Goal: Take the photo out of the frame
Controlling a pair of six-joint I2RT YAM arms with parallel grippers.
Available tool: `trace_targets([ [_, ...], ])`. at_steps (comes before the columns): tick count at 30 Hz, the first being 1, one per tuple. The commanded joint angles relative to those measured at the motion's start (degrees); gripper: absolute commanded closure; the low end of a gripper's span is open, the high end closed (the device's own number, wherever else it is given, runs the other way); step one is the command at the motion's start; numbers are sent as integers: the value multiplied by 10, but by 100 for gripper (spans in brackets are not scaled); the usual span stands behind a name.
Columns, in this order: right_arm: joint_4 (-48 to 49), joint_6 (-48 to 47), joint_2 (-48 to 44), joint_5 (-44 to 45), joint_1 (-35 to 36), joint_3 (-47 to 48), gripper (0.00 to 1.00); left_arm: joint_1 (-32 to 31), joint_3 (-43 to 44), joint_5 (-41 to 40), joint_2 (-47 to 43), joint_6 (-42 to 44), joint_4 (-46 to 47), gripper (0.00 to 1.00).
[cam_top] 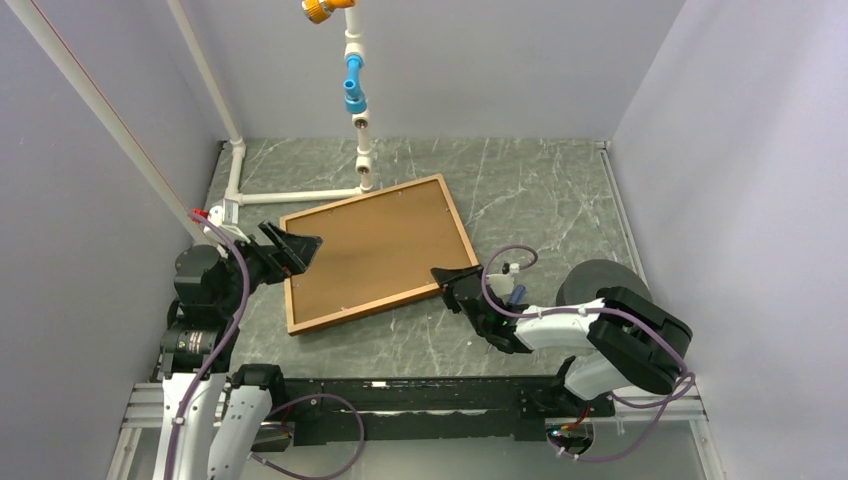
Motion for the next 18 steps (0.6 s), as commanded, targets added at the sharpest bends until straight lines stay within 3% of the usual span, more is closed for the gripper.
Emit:
trace_targets([
  [1,-160,-117,31,-15,15,-53,88,0,-8,4,-8,1,11,1],
  [6,-128,-116,38,-43,26,-87,71,0,-20,1,-9,0,10,1],
  [13,-176,-150,20,-52,42,-76,28,0,-33,-4,-12,3,7,1],
  [18,-226,-173,-16,-76,47,-71,20,0,-42,-9,-21,9,0,1],
])
